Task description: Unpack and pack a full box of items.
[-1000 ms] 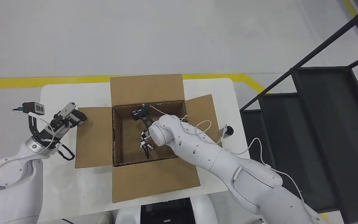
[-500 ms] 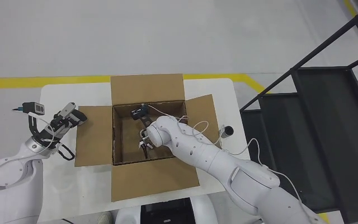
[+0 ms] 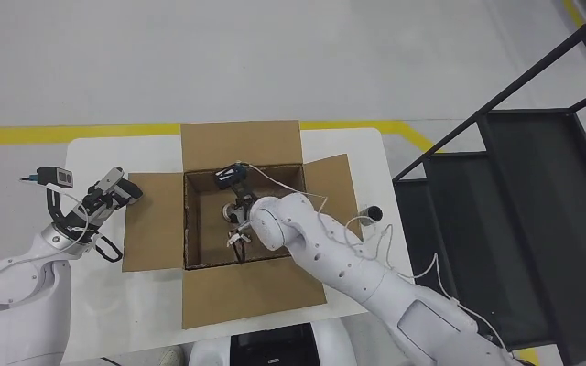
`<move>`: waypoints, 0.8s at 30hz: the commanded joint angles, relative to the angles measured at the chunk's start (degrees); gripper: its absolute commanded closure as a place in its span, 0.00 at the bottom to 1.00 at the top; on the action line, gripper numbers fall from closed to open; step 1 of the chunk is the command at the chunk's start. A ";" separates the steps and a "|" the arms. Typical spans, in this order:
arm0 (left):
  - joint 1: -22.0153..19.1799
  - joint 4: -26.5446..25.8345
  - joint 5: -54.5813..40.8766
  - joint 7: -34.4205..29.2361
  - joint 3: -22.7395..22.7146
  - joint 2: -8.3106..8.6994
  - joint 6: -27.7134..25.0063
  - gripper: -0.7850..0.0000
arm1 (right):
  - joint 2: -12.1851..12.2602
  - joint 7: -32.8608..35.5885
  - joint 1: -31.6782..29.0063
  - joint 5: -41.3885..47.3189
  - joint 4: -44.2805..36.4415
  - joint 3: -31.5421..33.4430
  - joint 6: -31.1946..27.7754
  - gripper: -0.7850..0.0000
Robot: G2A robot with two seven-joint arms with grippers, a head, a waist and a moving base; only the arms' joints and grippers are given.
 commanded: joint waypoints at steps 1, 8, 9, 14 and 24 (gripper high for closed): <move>0.00 0.00 0.00 0.00 0.00 0.00 0.00 0.00 | 1.33 -0.54 -3.59 0.74 -4.79 4.55 -2.92 1.00; 0.00 0.00 0.00 0.00 0.00 0.00 0.00 0.00 | 4.61 -2.44 -15.31 7.59 -18.53 18.56 -12.13 1.00; 0.00 0.00 0.00 0.00 0.00 0.00 0.00 0.00 | 4.95 -2.71 -16.80 8.66 -20.24 20.25 -13.45 1.00; 0.00 0.00 0.00 0.00 0.00 0.00 0.00 0.00 | 6.28 -5.64 -23.99 17.90 -26.97 28.39 -21.42 1.00; 0.00 0.00 0.00 0.00 0.00 0.00 0.00 0.00 | 8.38 -8.42 -35.51 30.39 -33.88 42.05 -32.21 1.00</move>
